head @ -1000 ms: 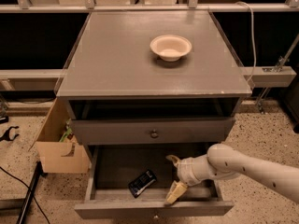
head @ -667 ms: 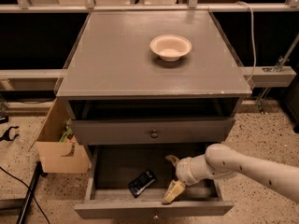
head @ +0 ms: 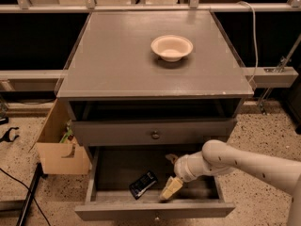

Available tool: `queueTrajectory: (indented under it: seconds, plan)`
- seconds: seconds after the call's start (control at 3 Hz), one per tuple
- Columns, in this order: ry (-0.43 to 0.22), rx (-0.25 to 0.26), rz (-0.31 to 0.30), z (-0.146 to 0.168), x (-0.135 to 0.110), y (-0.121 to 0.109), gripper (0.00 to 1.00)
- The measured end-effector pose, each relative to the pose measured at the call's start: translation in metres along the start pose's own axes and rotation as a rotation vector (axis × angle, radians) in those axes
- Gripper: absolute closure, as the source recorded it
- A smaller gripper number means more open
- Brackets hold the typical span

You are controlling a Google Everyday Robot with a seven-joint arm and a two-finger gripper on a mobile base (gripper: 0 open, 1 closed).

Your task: Pick rxbar blueberry from middle drawer and place on counter

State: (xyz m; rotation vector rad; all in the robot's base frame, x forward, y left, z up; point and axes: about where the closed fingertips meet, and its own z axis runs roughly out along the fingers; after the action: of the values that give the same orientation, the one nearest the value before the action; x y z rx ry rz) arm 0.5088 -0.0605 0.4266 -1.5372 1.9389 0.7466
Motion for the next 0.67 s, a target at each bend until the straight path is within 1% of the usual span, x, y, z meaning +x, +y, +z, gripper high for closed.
queueTrajectory:
  seconds: [0.33,0.67]
  plan:
    - [-0.008,0.001,0.023,0.0037,-0.0028,-0.0043,0.0]
    - [-0.061,0.023,0.008,0.01,-0.0035,-0.0083,0.0]
